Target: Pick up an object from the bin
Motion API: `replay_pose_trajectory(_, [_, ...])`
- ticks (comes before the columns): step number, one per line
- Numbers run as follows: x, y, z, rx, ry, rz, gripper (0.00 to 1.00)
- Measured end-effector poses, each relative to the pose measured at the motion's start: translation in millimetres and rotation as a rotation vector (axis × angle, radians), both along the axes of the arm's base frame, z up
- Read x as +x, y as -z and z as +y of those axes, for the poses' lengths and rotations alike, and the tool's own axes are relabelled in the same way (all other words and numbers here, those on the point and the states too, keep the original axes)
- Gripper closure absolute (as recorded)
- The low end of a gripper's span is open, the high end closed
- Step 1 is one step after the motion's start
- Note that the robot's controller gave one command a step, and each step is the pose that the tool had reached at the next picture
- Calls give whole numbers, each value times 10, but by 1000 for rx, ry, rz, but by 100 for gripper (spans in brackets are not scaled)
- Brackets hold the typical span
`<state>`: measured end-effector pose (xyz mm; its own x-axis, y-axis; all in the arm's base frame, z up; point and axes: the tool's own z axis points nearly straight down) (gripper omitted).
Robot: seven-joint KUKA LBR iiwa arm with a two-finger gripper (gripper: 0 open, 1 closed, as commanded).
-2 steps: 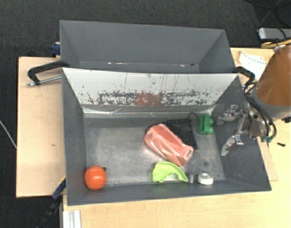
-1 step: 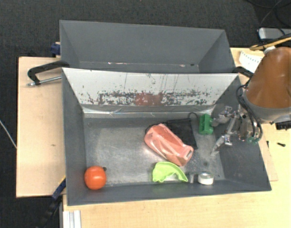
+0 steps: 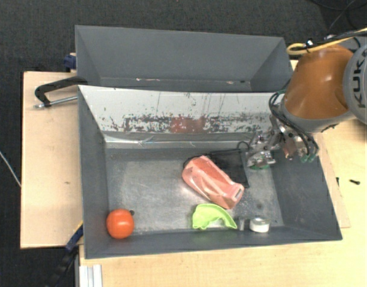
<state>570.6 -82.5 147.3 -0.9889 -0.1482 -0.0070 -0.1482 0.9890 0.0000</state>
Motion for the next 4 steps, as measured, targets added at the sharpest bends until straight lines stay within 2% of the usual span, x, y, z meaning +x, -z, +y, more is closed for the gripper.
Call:
replay_pose_trajectory(1, [0, -1, -4, -1, 0, 0, 0])
replay_pose_trajectory(2, [0, -1, -4, -1, 0, 0, 0])
replay_pose_trajectory(3, [146, 367, 315, -2, 17, -2, 0])
replay_pose_trajectory(4, [-364, 716, 331, 2, 226, -2, 100])
